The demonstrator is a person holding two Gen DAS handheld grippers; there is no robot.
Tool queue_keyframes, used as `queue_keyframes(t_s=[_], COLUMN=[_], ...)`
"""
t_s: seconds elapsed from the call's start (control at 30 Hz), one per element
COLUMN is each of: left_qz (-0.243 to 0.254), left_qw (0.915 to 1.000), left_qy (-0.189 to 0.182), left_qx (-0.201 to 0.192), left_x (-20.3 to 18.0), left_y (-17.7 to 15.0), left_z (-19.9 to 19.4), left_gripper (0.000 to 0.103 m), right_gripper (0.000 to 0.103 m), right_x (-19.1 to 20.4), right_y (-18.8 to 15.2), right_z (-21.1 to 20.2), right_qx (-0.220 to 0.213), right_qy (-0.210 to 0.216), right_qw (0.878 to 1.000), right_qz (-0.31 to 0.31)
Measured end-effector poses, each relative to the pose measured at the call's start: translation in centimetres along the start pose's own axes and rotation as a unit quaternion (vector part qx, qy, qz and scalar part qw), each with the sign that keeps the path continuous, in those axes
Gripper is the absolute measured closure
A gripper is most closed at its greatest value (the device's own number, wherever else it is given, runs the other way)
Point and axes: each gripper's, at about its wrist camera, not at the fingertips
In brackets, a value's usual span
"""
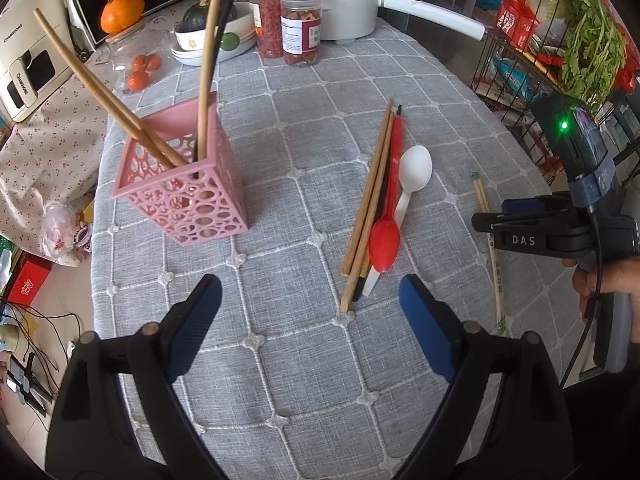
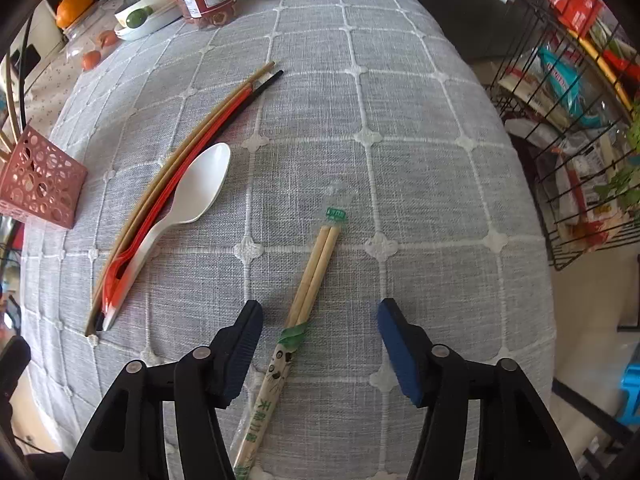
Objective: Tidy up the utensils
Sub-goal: 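Grasp a wooden chopstick with the left tool while the right tool grasps the green-banded chopstick, then lift both held chopsticks and carry them toward the pink basket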
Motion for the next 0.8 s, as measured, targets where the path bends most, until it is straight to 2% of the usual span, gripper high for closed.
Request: queue_keyframes(t_s=[0.03,0.07,0.1,0.2,0.23,0.27,0.3,0.33,0.37,0.5,0.8], left_qz=[0.001,0.003,0.006,0.026,0.034,0.041,0.047,0.052,0.055,0.036,0.010], left_qw=[1.0000,1.0000,0.9999,0.9996,0.9993,0.9990,0.9987,0.9985,0.9983,0.9985,0.9971], left_qy=[-0.004,-0.008,-0.012,-0.012,-0.011,-0.013,-0.016,-0.018,-0.018,-0.031,-0.040], left_qx=[-0.001,-0.001,-0.002,-0.007,-0.008,-0.008,-0.006,-0.003,0.003,0.026,0.064], left_x=[-0.3,-0.6,-1.0,-2.5,-2.9,-3.3,-3.7,-4.1,-4.4,-4.9,-6.9], left_y=[0.2,0.5,0.8,2.0,2.5,3.0,3.5,4.1,4.6,7.0,11.6], left_z=[0.1,0.1,0.1,0.5,0.7,0.9,1.3,1.8,2.4,5.3,10.9], left_gripper=[0.013,0.013,0.013,0.025,0.036,0.051,0.059,0.074,0.082,0.090,0.095], right_gripper=[0.063,0.070,0.084,0.097,0.098,0.098,0.098,0.098,0.098,0.098,0.098], right_x=[0.2,0.4,0.6,0.5,0.3,0.1,-0.2,-0.4,-0.6,-1.3,-3.4], right_y=[-0.1,-0.2,-0.3,-0.2,-0.1,0.3,0.4,0.7,0.8,1.1,2.0], right_z=[0.0,0.0,-0.1,-0.3,-0.7,-1.4,-2.1,-2.7,-3.3,-4.6,-5.1], right_qx=[-0.001,-0.001,0.002,0.011,0.006,-0.004,-0.017,-0.027,-0.036,-0.058,-0.070], right_qy=[-0.005,0.002,0.007,0.029,0.033,0.037,0.045,0.052,0.059,0.070,0.107], right_qw=[1.000,1.000,1.000,0.999,0.999,0.999,0.999,0.998,0.998,0.996,0.991], right_qz=[-0.009,-0.019,-0.027,-0.027,-0.025,-0.021,-0.015,-0.010,-0.007,-0.002,0.027])
Point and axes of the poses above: each gripper's, at about its wrist camera, not at the fingertips, and z roughly the way its jaws point, x to its left, y to its top, and after that the axes turned 9 degrees about y, right-handed
